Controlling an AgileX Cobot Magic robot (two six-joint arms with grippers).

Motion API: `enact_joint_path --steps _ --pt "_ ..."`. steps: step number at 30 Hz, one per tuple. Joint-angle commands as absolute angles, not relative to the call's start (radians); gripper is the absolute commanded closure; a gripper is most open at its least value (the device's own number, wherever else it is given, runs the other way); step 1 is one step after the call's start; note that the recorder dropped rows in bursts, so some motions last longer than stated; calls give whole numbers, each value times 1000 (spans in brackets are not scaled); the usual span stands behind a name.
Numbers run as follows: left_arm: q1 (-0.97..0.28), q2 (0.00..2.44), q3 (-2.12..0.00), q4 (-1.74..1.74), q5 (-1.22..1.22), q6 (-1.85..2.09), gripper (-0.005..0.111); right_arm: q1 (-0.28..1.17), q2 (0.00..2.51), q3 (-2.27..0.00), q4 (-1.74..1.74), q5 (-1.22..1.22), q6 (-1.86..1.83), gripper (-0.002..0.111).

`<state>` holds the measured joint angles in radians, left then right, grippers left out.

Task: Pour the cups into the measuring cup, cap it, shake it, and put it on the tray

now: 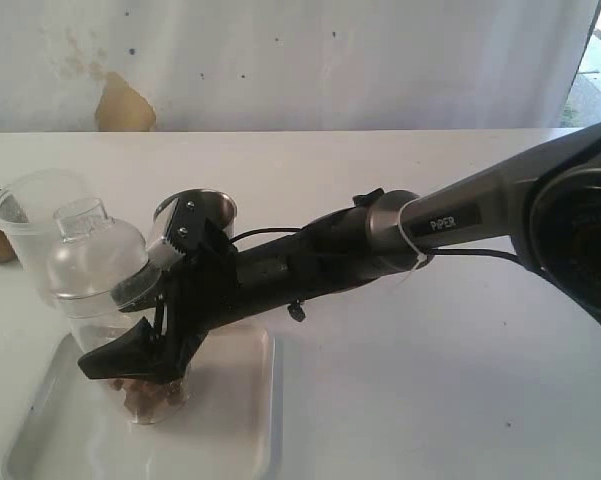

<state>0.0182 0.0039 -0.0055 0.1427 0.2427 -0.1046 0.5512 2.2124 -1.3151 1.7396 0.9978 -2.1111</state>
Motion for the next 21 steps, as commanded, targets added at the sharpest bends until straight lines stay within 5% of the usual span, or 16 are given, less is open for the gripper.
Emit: enact_joint_path --steps 1,11,17,21 --pt "15 0 0 146 237 -106 107 551 2213 -1324 1744 982 -2134 108" --pt "15 0 0 146 237 -106 107 558 2213 -1324 1744 917 -2132 105" --pt "15 0 0 146 237 -106 107 570 2213 -1325 1744 869 -2132 47" --pt "15 0 0 146 237 -106 107 570 2213 -1325 1737 861 -2132 39"
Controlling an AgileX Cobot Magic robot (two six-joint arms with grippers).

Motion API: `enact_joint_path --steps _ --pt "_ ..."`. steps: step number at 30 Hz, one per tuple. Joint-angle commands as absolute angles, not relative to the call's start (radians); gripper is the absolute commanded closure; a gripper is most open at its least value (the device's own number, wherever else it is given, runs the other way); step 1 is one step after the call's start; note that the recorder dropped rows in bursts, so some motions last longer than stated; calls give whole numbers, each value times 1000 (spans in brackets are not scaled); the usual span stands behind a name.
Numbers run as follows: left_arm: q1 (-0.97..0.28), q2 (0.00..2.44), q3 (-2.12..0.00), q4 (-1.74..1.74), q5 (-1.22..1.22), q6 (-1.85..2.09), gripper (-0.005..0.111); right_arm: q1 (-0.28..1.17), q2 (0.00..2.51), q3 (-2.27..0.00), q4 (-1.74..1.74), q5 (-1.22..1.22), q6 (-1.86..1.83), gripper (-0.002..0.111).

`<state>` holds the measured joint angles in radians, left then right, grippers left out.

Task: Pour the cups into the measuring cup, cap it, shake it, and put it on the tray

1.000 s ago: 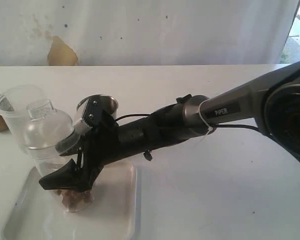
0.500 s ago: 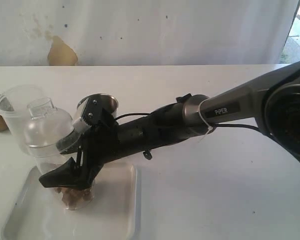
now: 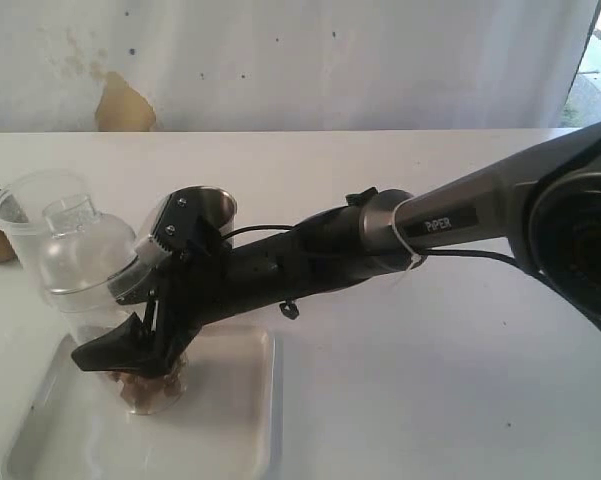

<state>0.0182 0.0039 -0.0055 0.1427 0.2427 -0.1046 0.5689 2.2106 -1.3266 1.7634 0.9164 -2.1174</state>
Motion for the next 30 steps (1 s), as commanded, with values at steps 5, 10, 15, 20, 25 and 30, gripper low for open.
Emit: enact_joint_path --steps 5,10,15,20,25,30 --pt "15 0 0 146 237 -106 107 570 2213 -1325 1661 863 -2132 42" --pt "15 0 0 146 237 -106 107 570 2212 -1332 1638 863 -2132 69" --pt "15 0 0 146 237 -106 107 570 2212 -1366 1677 907 -2132 108" --pt "15 0 0 146 237 -106 107 566 2212 -1401 1744 1049 -2132 108" --pt "15 0 0 146 237 -106 107 517 2207 -1390 1744 1079 -2134 108" --pt "15 0 0 146 237 -106 107 500 2139 -1344 1744 1040 -2134 108"
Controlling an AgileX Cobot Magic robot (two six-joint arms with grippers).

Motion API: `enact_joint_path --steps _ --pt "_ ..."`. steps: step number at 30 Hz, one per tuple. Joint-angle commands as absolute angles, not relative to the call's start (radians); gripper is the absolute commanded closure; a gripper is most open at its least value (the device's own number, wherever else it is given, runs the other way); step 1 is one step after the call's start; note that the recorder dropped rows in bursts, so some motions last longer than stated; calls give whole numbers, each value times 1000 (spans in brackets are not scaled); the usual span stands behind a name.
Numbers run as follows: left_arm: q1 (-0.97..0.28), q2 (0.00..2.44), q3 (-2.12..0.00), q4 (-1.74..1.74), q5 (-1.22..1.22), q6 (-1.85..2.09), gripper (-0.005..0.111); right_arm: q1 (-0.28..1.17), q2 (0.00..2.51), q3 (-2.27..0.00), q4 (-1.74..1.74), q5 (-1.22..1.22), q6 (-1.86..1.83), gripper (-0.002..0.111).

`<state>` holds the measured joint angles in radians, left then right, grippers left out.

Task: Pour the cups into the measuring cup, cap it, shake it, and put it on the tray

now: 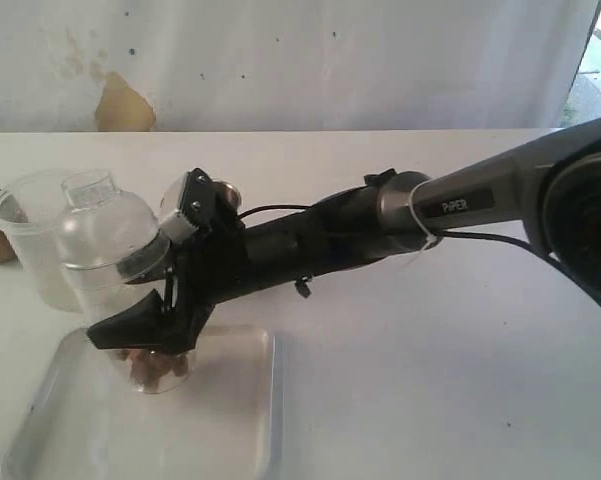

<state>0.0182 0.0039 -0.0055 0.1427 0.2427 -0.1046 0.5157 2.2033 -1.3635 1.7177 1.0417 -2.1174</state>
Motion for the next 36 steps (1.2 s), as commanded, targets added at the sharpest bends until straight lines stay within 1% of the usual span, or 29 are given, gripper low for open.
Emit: enact_joint_path --steps 1,7,12,17,20,23,28,30,32,36 --pt "15 0 0 146 237 -106 107 500 2123 -1344 1744 1038 -2134 108" --pt "15 0 0 146 237 -106 107 500 2031 -1332 1744 1077 -2134 108" --pt "15 0 0 146 237 -106 107 500 1972 -1239 1744 1094 -2134 108" --pt "15 0 0 146 237 -106 107 499 1941 -1199 1708 1079 -2134 108" --pt "15 0 0 146 237 -106 107 499 1939 -1202 1710 1023 -2134 108" --pt "15 0 0 146 237 -106 107 499 1954 -1208 1707 990 -2134 108" --pt "15 0 0 146 237 -106 107 499 2002 -1258 1705 1016 -2134 108" --pt "15 0 0 146 237 -106 107 509 2050 -1296 1719 1057 -2134 108" --pt "15 0 0 146 237 -106 107 549 2110 -1336 1731 1092 -2134 108" --pt "15 0 0 146 237 -106 107 595 2172 -1366 1707 990 -2134 108"
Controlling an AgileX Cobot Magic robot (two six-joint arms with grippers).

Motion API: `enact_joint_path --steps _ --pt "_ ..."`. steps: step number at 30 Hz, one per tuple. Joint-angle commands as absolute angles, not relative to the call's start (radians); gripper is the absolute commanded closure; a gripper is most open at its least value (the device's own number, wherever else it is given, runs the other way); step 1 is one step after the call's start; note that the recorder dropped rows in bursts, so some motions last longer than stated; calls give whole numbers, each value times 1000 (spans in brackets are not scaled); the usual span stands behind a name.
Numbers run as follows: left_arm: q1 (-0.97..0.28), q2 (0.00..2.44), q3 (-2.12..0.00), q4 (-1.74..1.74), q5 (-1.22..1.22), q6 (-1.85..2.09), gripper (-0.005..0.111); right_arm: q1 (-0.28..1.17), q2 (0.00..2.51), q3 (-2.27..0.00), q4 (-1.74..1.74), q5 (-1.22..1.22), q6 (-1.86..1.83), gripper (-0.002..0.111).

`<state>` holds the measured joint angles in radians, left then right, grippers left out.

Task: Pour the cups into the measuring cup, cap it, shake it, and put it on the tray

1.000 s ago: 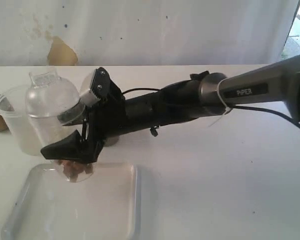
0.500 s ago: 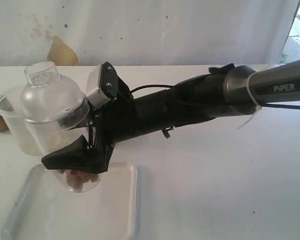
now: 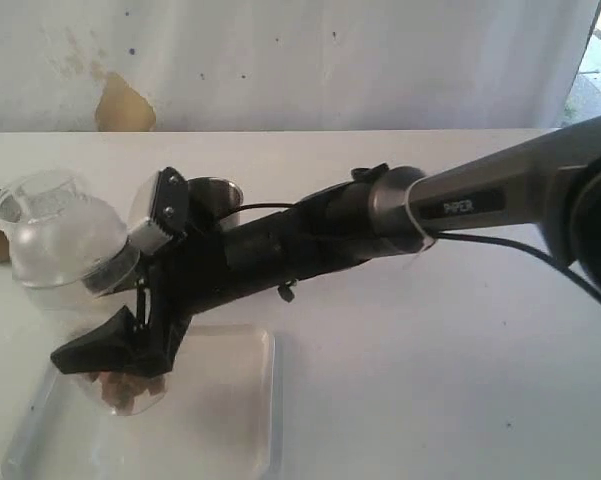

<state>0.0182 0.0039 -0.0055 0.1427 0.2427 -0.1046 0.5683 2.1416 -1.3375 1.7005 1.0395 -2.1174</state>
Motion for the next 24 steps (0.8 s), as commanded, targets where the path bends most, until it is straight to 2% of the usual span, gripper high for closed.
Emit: enact_joint_path --steps 1,16,24 --pt "15 0 0 146 237 -106 107 597 2177 -1377 1707 974 -2134 108" --pt "15 0 0 146 237 -106 107 621 2240 -1498 1744 962 -2134 108" --pt "15 0 0 146 237 -106 107 651 2240 -1495 1744 813 -2134 108"
